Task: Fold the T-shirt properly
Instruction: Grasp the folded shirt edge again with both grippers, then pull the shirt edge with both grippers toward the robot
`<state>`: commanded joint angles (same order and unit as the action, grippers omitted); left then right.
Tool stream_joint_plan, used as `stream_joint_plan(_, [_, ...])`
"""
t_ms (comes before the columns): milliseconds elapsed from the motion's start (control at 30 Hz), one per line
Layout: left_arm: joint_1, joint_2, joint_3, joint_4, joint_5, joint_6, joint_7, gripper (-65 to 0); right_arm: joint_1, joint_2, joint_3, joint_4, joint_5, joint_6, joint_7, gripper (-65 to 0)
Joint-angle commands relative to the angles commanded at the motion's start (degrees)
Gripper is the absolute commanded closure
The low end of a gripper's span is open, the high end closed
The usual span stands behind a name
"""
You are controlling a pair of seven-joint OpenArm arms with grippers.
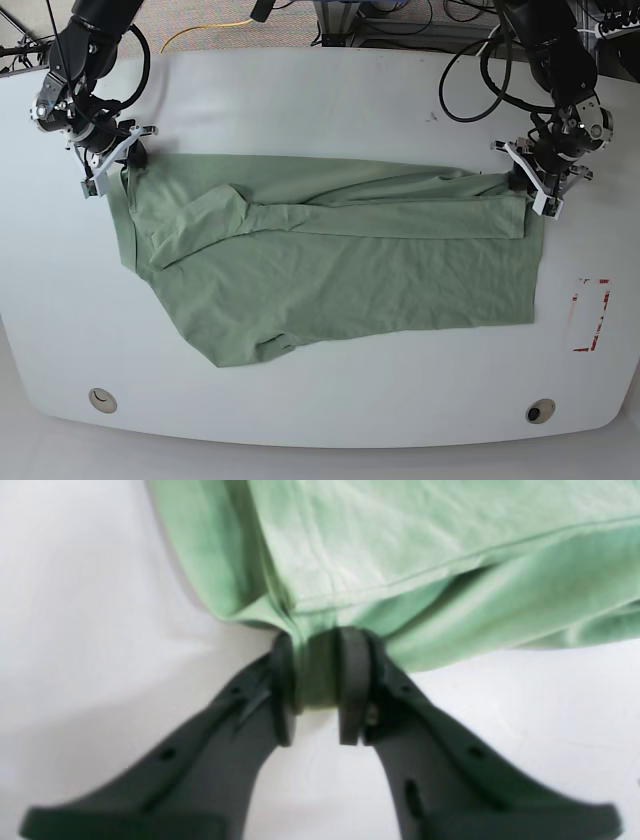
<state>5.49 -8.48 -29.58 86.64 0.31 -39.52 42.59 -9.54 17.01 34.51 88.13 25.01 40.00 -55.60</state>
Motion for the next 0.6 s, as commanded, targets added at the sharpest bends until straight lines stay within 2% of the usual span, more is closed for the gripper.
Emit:
stream_joint_plan(100, [1.8,-1.8,0.2,2.1,-0.3,-0.3,0.1,-3.5,-2.5,0.0,0.0,4.9,0.0,0.0,-1.2,0.0])
stream_joint_plan(233, [4.5,-1.8,-0.1,4.8,0.1,-0.5,0.3,-3.6,-5.4,-0.1,0.1,10.2,0.0,0.0,-4.2,0.0])
stream_joint_plan(300, [6.3,-3.1,-0.1,5.8,0.1,-0.5,0.3,-3.6,-7.4,-0.1,0.1,11.9,0.0,0.0,-5.5,0.0])
stream_joint_plan(367, [7.9,-4.5,0.0,6.2,0.0,-0.5,0.3,-3.6,-9.0,-0.2,1.6,13.4,0.0,0.0,-6.6,0.0])
stream_joint_plan(500, [12.3,-5.5,-0.8,8.4,-0.3,-0.5,0.3,-3.6,-12.7,-2.5,5.9,15.9,0.0,0.0,-8.8,0.0])
stream_joint_plan(600, [16.0,-6.0,-2.5,11.4,-0.3,-0.5,0.3,-3.6,-16.1,-3.0,7.0,18.7,0.0,0.0,-8.8,0.0])
